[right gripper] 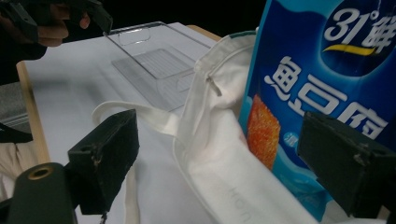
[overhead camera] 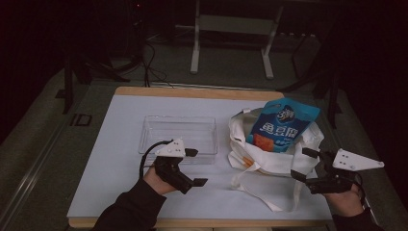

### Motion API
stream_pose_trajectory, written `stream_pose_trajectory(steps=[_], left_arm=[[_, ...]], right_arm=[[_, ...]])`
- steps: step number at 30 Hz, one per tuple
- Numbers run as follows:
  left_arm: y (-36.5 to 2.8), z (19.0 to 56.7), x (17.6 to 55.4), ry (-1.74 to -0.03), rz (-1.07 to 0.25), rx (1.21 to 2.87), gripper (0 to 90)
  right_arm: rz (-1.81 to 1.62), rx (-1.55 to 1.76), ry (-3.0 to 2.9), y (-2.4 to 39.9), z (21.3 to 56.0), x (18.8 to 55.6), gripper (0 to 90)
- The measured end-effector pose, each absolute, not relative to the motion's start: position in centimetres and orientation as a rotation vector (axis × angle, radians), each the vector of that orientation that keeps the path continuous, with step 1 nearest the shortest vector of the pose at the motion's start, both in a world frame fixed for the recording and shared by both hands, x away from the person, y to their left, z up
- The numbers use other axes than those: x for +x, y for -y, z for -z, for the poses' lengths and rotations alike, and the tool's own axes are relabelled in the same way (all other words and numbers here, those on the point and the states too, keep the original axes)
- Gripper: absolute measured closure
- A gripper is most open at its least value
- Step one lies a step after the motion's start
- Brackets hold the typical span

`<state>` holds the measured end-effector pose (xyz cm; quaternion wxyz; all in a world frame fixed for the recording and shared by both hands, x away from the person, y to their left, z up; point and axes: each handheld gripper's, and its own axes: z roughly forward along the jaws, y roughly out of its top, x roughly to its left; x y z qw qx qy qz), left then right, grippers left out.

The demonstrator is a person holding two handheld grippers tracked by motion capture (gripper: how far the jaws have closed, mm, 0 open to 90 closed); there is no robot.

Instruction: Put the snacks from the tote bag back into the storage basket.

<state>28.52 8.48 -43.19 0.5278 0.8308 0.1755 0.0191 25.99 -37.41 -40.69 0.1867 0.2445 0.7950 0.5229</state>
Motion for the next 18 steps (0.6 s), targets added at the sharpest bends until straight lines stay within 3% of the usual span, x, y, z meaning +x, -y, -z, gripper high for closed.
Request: stream_pose_trajectory(steps=[18], left_arm=[[-4.0, 40.3, 32.9, -0.272, -0.045, 1.962, 1.0]], right_arm=[[-1.487, 0.652, -2.247, 38.5, 39.3, 28.4, 14.2]])
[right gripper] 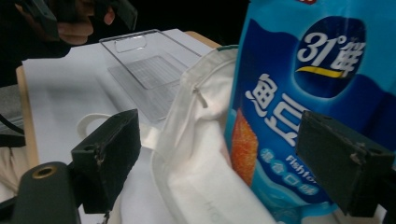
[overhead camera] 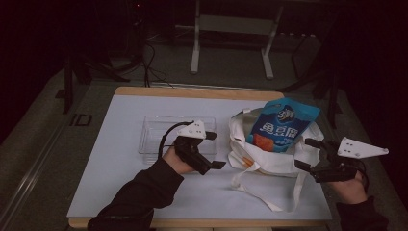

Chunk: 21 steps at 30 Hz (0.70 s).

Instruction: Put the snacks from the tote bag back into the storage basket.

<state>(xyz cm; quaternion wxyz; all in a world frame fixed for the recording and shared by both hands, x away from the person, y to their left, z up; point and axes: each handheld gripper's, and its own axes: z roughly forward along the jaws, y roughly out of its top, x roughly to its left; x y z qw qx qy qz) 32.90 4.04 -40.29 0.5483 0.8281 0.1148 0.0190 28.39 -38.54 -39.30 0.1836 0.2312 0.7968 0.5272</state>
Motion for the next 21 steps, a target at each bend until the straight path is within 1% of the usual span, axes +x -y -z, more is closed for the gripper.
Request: stream_pose_trajectory(steps=[1, 5, 7, 11, 12, 13, 14, 16, 17, 19, 21], left_arm=[[-3.8, 40.0, 33.3, -0.256, -0.044, 1.952, 3.1], [-2.7, 39.5, 34.6, -0.230, -0.057, 1.943, 4.6], [-2.2, 39.3, 35.2, -0.228, -0.074, 1.940, 5.7], [-1.0, 39.2, 36.6, -0.216, -0.057, 1.936, 7.0], [-0.8, 39.2, 36.8, -0.216, -0.054, 1.936, 10.8], [-0.5, 39.2, 37.1, -0.210, -0.059, 1.933, 10.8], [-0.3, 39.2, 37.3, -0.200, -0.065, 1.932, 13.2], [0.3, 39.2, 37.8, -0.193, -0.075, 1.931, 14.1], [1.0, 39.3, 38.2, -0.199, -0.098, 1.931, 15.1], [1.3, 39.4, 38.5, -0.199, -0.102, 1.932, 15.1], [1.7, 39.6, 39.0, -0.204, -0.125, 1.934, 19.3]], right_arm=[[-1.479, 0.643, -2.244, 38.8, 39.1, 28.7, 16.3], [-1.468, 0.639, -2.242, 39.1, 39.0, 29.2, 16.8], [-1.465, 0.642, -2.239, 39.5, 39.0, 29.7, 20.1], [-1.462, 0.657, -2.242, 40.0, 39.1, 30.3, 21.9], [-1.460, 0.665, -2.242, 40.2, 39.1, 30.5, 22.0], [-1.462, 0.664, -2.241, 40.3, 39.1, 30.6, 22.5], [-1.469, 0.674, -2.241, 40.7, 39.2, 31.0, 24.0], [-1.465, 0.686, -2.235, 40.9, 39.3, 31.2, 24.1], [-1.464, 0.685, -2.223, 41.2, 39.5, 31.5, 29.0], [-1.459, 0.682, -2.219, 41.4, 39.6, 31.6, 29.6], [-1.453, 0.700, -2.213, 41.8, 39.8, 32.1, 31.4]])
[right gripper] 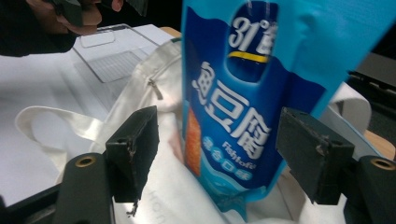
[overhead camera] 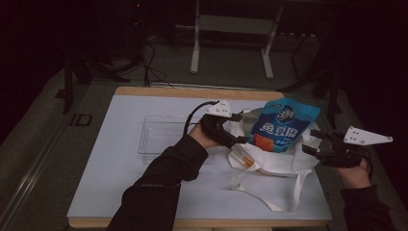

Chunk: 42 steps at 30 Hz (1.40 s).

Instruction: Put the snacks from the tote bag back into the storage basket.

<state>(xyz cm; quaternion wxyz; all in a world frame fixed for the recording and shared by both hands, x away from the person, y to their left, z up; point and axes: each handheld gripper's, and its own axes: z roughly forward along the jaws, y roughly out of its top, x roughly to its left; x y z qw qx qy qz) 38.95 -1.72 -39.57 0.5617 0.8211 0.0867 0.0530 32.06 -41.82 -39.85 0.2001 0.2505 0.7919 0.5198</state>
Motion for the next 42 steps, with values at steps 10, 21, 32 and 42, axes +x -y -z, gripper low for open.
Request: stream_pose_trajectory(steps=[10, 21, 32, 42], left_arm=[[4.2, 40.7, 40.8, -0.233, -0.135, 1.941, 32.1], [7.3, 41.1, 42.1, -0.259, -0.188, 2.000, 46.8], [9.7, 41.0, 43.0, -0.259, -0.196, 2.053, 64.0], [10.6, 41.2, 43.3, -0.278, -0.180, 2.074, 69.9]], right_arm=[[-1.422, 0.765, -2.192, 42.9, 40.7, 34.0, 37.4], [-1.413, 0.798, -2.219, 42.6, 41.6, 36.7, 39.9], [-1.448, 0.799, -2.281, 41.8, 42.2, 38.3, 45.1], [-1.423, 0.784, -2.302, 40.8, 42.5, 39.0, 58.8]])
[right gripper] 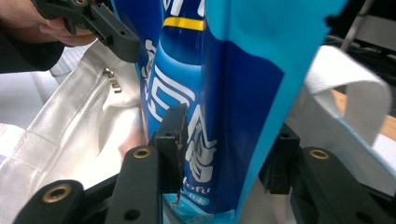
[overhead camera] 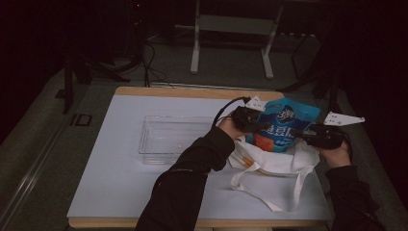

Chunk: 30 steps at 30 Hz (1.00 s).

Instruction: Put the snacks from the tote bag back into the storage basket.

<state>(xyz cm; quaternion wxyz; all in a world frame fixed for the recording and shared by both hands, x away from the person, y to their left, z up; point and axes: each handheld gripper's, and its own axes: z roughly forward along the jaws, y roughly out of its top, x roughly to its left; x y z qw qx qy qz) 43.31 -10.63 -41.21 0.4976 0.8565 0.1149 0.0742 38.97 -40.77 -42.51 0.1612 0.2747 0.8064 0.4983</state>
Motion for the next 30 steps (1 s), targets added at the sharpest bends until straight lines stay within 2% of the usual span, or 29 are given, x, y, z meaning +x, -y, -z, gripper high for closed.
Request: stream_pose_trajectory(steps=[4, 6, 11, 16, 30], left_arm=[[10.9, 41.2, 43.4, -0.278, -0.173, 2.084, 70.0], [11.0, 41.2, 43.4, -0.275, -0.174, 2.097, 78.5], [10.9, 41.2, 43.6, -0.271, -0.174, 2.099, 86.6], [11.2, 41.1, 43.6, -0.276, -0.194, 2.099, 89.2], [11.6, 39.0, 43.1, -0.272, -0.217, 2.090, 89.9]], right_arm=[[-1.414, 0.784, -2.323, 40.4, 42.7, 39.1, 62.0], [-1.420, 0.778, -2.331, 40.2, 42.7, 39.1, 69.0], [-1.415, 0.777, -2.342, 40.0, 42.5, 39.2, 75.6], [-1.390, 0.774, -2.349, 39.9, 42.3, 39.0, 81.5], [-1.413, 0.785, -2.323, 40.3, 40.4, 38.7, 85.5]])
